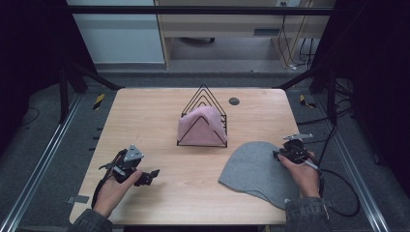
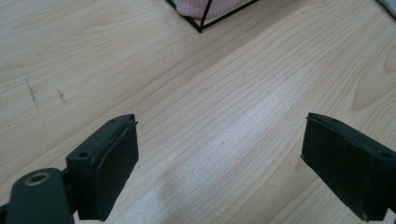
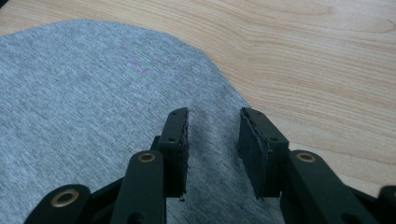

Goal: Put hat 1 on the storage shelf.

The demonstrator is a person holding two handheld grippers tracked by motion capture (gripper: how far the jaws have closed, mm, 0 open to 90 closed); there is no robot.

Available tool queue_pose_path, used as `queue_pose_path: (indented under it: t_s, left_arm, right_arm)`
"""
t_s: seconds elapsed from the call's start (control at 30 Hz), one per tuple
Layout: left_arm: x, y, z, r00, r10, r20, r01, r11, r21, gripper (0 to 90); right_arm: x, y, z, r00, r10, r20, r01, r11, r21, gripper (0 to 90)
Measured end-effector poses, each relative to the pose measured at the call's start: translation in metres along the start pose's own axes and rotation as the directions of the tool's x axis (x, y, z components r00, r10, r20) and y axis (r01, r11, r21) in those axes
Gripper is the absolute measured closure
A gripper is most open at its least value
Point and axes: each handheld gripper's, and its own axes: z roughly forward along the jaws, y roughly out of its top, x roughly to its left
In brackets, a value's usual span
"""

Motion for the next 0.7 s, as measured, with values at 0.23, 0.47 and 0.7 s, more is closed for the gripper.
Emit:
queue_pose_path:
  t_s: [0.23, 0.47, 0.7]
  left_arm:
    - [0.0002, 0.0, -0.0004, 1.0, 0.0, 0.003, 0.0, 1.0, -0.004, 10.3]
    - [0.0001, -0.0002, -0.0001, 1.0, 0.002, 0.007, -0.002, 1.0, -0.002, 10.3]
    - [0.0, -0.0003, 0.0004, 1.0, 0.003, 0.006, -0.003, 1.0, -0.002, 10.4]
  right_arm:
    - [-0.0017, 0.0025, -0.0033, 0.9994, -0.019, 0.03, 0.02, 0.999, -0.028, 49.9]
    - [-0.0048, 0.0014, 0.0003, 0.9989, 0.022, 0.042, -0.022, 1.0, -0.007, 37.2]
    - [-0.0049, -0.0001, 0.001, 0.9998, 0.021, 0.007, -0.021, 1.0, 0.006, 51.8]
